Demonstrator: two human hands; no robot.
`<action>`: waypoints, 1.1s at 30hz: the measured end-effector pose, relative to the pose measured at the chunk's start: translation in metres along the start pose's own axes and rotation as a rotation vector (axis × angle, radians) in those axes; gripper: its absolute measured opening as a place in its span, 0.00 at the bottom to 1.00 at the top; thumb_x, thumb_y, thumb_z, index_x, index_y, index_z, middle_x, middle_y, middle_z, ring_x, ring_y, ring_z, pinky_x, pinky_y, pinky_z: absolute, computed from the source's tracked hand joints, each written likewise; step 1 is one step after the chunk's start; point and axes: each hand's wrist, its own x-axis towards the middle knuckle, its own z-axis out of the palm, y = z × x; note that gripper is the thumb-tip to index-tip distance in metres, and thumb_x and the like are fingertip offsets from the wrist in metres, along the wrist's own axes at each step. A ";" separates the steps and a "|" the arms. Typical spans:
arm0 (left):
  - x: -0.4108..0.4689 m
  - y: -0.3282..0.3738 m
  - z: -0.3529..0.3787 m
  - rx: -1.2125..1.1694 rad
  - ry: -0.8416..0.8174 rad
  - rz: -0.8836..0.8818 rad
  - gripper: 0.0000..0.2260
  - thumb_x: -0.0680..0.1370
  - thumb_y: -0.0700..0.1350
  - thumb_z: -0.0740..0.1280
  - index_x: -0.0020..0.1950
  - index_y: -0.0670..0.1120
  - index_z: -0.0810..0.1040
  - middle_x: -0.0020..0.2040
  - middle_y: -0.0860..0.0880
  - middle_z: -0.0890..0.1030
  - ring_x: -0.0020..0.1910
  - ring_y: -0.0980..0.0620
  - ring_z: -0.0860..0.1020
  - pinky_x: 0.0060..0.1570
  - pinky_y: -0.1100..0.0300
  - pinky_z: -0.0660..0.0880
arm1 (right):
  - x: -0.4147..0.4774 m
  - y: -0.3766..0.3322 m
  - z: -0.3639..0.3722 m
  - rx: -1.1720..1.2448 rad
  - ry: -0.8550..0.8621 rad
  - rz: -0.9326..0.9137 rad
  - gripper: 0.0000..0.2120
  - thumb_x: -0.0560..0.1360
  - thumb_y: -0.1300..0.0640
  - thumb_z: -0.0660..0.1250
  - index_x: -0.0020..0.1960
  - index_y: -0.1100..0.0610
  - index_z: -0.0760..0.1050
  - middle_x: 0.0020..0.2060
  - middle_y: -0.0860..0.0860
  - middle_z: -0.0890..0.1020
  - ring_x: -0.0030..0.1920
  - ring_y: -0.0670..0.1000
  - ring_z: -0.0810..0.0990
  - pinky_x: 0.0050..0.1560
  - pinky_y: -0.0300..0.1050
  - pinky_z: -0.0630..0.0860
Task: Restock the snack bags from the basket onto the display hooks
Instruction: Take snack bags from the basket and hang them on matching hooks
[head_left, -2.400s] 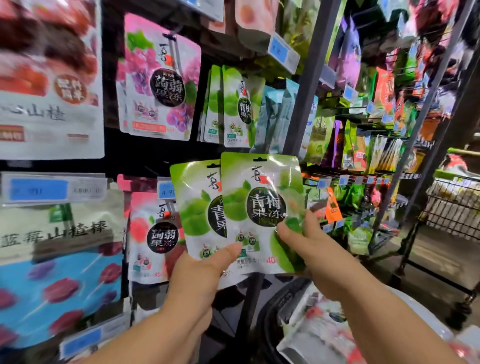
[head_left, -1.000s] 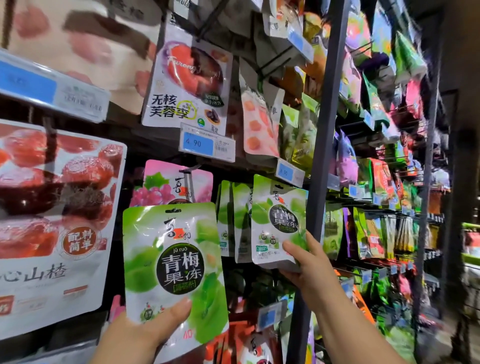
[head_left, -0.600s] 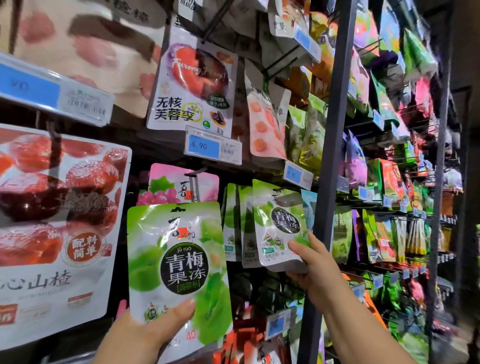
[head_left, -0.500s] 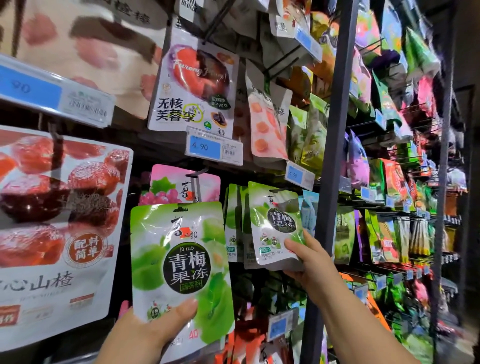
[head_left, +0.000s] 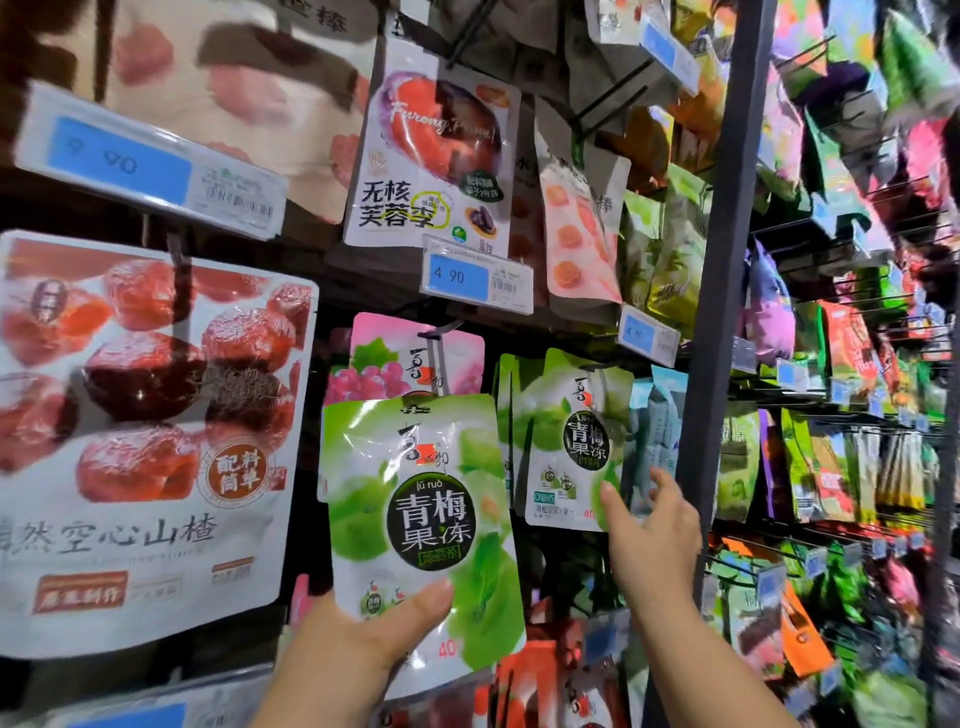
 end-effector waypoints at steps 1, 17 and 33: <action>0.000 0.001 0.001 -0.019 -0.014 0.006 0.18 0.65 0.46 0.82 0.52 0.55 0.81 0.44 0.59 0.86 0.42 0.66 0.82 0.45 0.66 0.71 | -0.011 -0.007 -0.001 0.041 -0.017 -0.062 0.21 0.77 0.43 0.66 0.66 0.51 0.72 0.63 0.54 0.75 0.66 0.58 0.70 0.67 0.56 0.66; -0.004 0.000 0.020 0.126 -0.013 0.024 0.04 0.76 0.51 0.70 0.50 0.58 0.80 0.35 0.69 0.82 0.37 0.74 0.78 0.34 0.82 0.66 | -0.100 -0.042 -0.010 0.788 -0.777 0.289 0.27 0.66 0.56 0.77 0.63 0.56 0.75 0.52 0.56 0.85 0.52 0.57 0.85 0.50 0.51 0.82; 0.060 0.017 0.125 0.319 -0.096 0.019 0.12 0.82 0.58 0.59 0.56 0.54 0.77 0.51 0.57 0.80 0.54 0.54 0.78 0.44 0.67 0.70 | -0.032 -0.005 -0.036 0.850 -0.358 0.256 0.21 0.68 0.49 0.74 0.58 0.57 0.78 0.51 0.58 0.85 0.50 0.60 0.85 0.51 0.59 0.81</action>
